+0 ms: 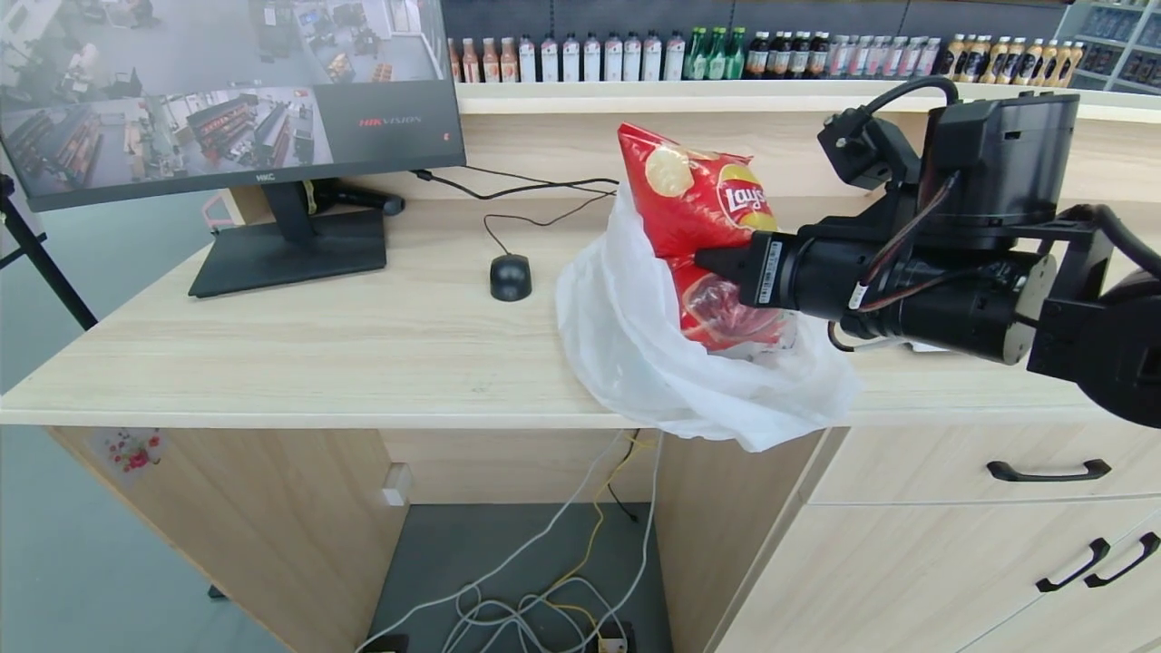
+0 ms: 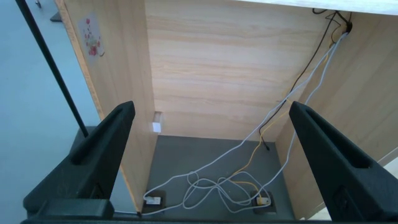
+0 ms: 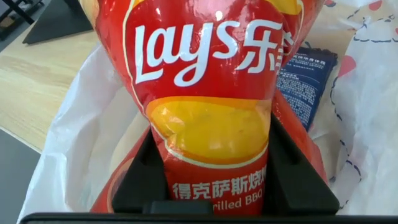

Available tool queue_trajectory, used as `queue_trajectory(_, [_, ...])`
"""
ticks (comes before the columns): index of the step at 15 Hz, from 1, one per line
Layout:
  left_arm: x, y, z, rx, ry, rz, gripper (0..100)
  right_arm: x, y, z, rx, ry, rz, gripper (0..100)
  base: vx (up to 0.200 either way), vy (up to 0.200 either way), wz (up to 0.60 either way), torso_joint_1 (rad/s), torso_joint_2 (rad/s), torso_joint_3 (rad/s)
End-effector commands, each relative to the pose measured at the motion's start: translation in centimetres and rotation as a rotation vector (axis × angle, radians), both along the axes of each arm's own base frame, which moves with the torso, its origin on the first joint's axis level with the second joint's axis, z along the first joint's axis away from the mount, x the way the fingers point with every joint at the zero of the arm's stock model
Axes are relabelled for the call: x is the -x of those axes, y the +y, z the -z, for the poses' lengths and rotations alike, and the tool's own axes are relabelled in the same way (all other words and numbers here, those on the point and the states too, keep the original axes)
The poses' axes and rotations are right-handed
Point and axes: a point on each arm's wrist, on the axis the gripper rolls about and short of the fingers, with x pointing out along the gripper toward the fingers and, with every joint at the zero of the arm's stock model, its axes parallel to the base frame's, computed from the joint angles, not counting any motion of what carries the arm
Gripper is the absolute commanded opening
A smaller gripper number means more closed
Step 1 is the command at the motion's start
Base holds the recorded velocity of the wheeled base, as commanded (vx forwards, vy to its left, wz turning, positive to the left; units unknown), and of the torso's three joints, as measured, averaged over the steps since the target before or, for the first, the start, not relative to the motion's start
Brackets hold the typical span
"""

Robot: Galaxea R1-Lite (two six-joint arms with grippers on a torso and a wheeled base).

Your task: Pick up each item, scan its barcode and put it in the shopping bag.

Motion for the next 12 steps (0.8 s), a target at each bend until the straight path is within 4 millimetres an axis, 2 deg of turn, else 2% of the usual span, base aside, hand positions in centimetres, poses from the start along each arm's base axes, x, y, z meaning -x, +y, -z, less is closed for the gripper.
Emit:
queue_trajectory(1, [0.0, 0.0, 0.0, -0.001, 0.0, 0.0, 100, -0.68, 0.39, 1.03, 0.014, 0.023, 0.001, 0, 0.0, 0.0, 0.0, 0.0, 0.0, 0.0])
queue_trajectory(3, [0.0, 0.0, 0.0, -0.001, 0.0, 0.0, 100, -0.92, 0.53, 1.14, 0.007, 0.009, 0.003, 0, 0.0, 0.0, 0.0, 0.0, 0.0, 0.0])
queue_trajectory(4, [0.0, 0.0, 0.0, 0.0, 0.0, -0.002, 100, -0.97, 0.56, 1.1, 0.004, 0.005, 0.001, 100, 0.0, 0.0, 0.0, 0.0, 0.0, 0.0])
queue_trajectory(12, [0.0, 0.0, -0.01, 0.0, -0.002, 0.0, 100, -0.94, 0.54, 0.77, 0.002, -0.006, 0.001, 100, 0.0, 0.0, 0.0, 0.0, 0.0, 0.0])
